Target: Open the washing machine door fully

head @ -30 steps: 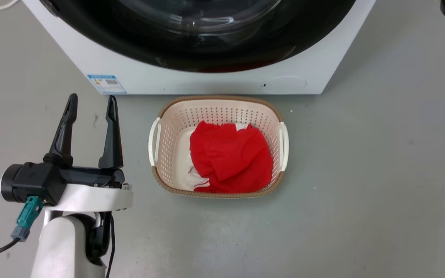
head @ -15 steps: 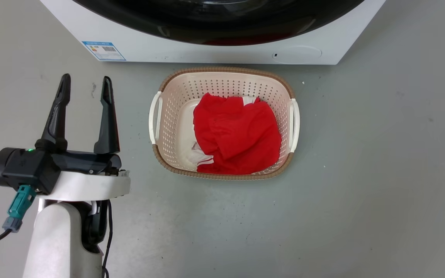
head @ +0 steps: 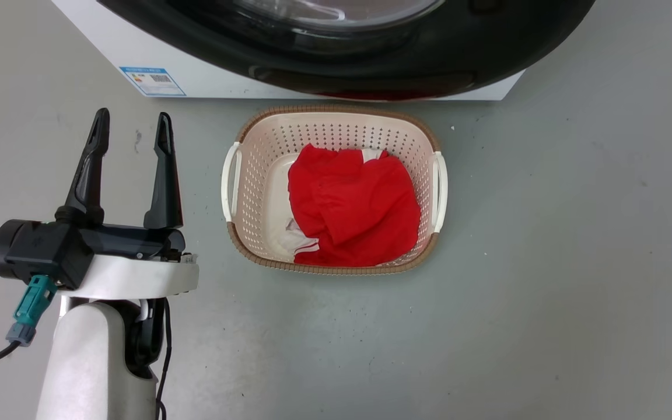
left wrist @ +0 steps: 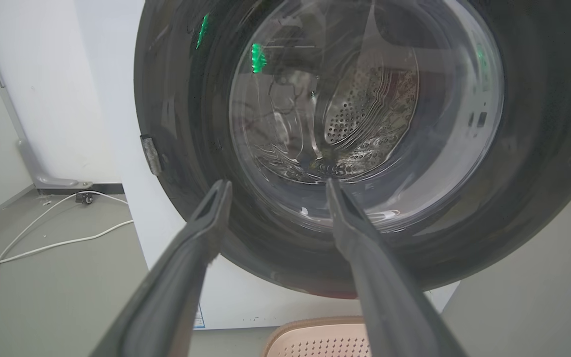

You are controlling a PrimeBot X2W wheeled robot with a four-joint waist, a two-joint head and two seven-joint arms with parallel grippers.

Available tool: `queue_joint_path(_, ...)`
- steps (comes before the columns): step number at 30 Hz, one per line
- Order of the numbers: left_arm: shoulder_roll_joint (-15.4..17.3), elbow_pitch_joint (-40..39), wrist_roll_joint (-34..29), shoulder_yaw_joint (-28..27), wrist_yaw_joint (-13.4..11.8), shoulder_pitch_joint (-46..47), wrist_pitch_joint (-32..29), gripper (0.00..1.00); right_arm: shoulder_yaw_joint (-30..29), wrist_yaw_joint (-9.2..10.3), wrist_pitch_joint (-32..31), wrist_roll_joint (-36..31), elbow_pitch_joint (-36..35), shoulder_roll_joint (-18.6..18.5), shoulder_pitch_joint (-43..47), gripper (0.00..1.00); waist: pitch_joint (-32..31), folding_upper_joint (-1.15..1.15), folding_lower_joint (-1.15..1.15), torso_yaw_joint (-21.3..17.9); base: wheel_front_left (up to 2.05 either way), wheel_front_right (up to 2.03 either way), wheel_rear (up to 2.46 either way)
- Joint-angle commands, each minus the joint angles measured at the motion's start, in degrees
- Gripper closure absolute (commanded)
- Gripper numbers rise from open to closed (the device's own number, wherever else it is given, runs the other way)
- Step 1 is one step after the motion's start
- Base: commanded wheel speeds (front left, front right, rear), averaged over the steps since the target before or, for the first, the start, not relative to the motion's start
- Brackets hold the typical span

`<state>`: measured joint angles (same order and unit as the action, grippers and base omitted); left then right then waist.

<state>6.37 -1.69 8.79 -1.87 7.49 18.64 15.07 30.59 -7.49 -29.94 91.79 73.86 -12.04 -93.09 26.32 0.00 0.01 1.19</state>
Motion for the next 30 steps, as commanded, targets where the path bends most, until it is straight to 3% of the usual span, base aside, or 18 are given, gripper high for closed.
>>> queue_joint_path(1, -0.23, 0.04, -0.22, -0.04, 0.00, 0.30, 0.13, 0.00, -0.11, 0.00, -3.22, 1.04, -0.43, 0.77, 1.28, 1.00, -1.00, 0.00, -0.01, -0.23, 0.00, 0.00, 0.00)
queue_joint_path(13, -0.62, 2.05, -0.90, 0.32, 0.00, -4.50, 0.13, 0.00, -1.18, 0.00, -22.01, 6.35, -12.46, -0.32, 15.95, 1.00, -9.08, 0.00, -0.01, -1.08, 0.00, 0.00, 0.00)
queue_joint_path(30, -1.28, 3.64, -0.57, 3.62, 0.00, -8.88, 0.13, 0.00, 1.65, 0.00, -29.48, 12.48, -31.48, 5.17, 34.43, 1.00, -15.21, 0.00, -0.01, -0.05, 0.00, 0.00, 0.00)
